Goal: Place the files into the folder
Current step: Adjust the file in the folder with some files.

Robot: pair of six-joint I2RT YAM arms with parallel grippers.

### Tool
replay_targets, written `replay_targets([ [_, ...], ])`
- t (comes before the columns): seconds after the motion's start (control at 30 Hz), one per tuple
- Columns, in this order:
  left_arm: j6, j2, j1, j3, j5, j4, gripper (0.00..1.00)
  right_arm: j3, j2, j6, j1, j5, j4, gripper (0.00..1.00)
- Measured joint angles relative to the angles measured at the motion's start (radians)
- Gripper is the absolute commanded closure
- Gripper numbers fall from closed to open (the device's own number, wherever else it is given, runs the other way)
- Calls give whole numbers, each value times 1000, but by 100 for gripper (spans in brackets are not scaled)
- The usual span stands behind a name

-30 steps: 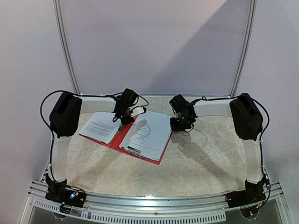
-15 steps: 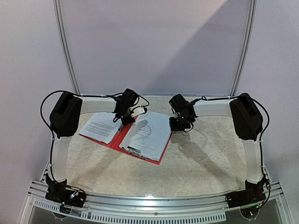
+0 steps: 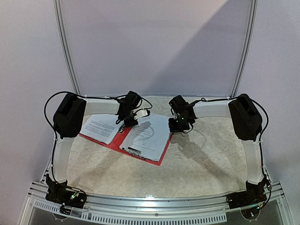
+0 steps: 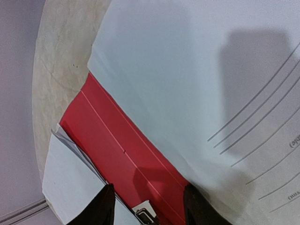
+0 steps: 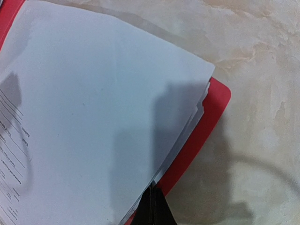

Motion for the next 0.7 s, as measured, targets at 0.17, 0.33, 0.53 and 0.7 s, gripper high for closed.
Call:
replay_targets([
  [0.17, 0, 0, 0, 0, 0, 0, 50, 0, 0, 1, 0, -5, 5, 100],
  [0.33, 1, 0, 0, 0, 0, 0, 50, 0, 0, 3, 1, -8, 4, 100],
  [0.53, 5, -10, 0, 0, 0, -11, 49, 0, -8, 2, 2, -6, -2, 100],
  [0.7, 8, -42, 0, 0, -1, -33, 49, 0, -57, -2, 3, -7, -17, 100],
])
